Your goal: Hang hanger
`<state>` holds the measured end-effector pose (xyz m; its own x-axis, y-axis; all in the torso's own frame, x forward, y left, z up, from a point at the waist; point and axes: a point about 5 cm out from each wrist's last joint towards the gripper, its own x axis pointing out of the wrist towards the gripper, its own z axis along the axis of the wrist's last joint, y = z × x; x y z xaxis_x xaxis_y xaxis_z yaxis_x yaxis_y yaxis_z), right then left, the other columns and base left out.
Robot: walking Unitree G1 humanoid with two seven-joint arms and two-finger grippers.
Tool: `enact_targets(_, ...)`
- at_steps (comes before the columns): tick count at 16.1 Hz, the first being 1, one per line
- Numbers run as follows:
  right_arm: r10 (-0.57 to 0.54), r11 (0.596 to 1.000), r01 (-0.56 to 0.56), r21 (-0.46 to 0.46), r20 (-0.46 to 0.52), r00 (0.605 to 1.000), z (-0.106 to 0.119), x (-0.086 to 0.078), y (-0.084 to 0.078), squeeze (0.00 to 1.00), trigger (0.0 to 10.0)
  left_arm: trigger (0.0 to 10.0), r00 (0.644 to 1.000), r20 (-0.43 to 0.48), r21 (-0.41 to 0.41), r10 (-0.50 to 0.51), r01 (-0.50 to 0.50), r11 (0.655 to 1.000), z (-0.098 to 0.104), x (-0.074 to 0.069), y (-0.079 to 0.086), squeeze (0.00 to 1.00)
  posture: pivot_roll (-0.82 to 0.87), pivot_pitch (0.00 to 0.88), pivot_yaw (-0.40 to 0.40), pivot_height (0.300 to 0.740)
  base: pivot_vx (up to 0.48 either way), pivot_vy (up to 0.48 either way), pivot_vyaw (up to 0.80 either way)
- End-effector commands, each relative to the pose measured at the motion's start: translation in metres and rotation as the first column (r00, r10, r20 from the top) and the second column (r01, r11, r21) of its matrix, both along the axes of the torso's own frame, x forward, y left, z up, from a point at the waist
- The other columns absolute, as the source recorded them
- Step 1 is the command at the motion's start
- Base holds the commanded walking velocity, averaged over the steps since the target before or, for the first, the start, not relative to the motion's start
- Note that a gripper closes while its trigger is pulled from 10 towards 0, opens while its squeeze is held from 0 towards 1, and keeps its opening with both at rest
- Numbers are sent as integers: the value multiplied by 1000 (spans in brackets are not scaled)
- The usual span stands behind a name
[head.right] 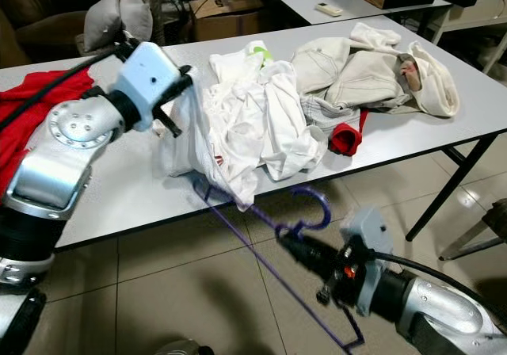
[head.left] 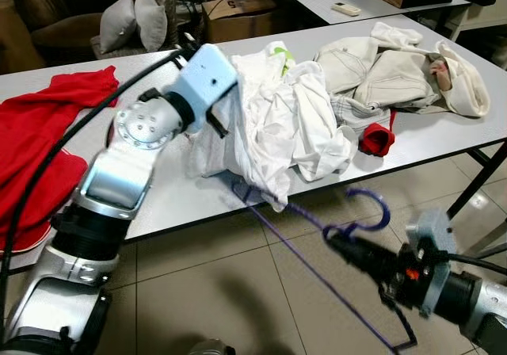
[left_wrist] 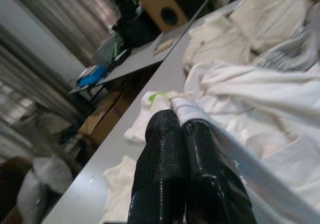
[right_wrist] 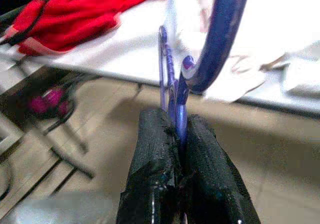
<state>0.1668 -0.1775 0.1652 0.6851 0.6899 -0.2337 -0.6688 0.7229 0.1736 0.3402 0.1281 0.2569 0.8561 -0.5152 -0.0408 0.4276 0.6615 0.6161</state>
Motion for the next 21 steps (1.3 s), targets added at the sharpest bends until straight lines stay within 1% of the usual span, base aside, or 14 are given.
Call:
enact_targets(1,-51,998,54,-30,83,995,11,0,-1,0,10000,0,999,7,29,47,-47,998,4,1,11,0,-49,0,92,740,0,0,0)
enact_targets(2,-70,996,77,-42,145,987,18,-1,0,0,10000,0,997,-18,72,76,-74,995,-4,1,16,0,-52,2,93,740,0,0,0)
enact_targets(3,-86,995,94,-33,198,976,24,0,1,0,10000,0,995,-42,94,93,-88,992,-11,1,18,0,-53,6,93,740,0,0,0)
enact_targets(5,-97,994,105,-19,233,968,29,2,3,0,10000,0,995,-55,84,84,-80,993,-14,0,15,0,-55,13,88,740,0,0,0)
enact_targets(7,-103,994,110,-7,277,955,35,7,10,0,10000,0,994,-75,46,74,-71,996,-18,-4,7,0,-55,18,83,740,0,0,0)
enact_targets(9,-51,997,63,-35,274,960,31,8,21,0,10000,0,992,-89,30,94,-92,995,-23,-6,7,0,-54,21,79,740,0,0,0)
enact_targets(11,-41,998,52,-35,271,962,29,9,25,0,10000,0,991,-96,19,94,-93,996,-24,-6,6,0,-51,23,77,740,0,0,0)
enact_targets(12,-6,999,19,-49,259,966,25,11,32,0,10000,0,991,-97,13,92,-91,996,-22,-7,4,0,-48,24,73,740,0,0,0)
enact_targets(17,10,999,3,-51,261,965,23,16,39,0,10000,0,990,-102,16,97,-96,995,-21,-8,5,0,-40,27,70,740,0,0,0)
enact_targets(21,-25,996,46,-73,267,963,20,24,37,0,10000,0,991,-103,12,86,-85,996,-20,-9,3,0,-41,26,71,740,0,0,0)
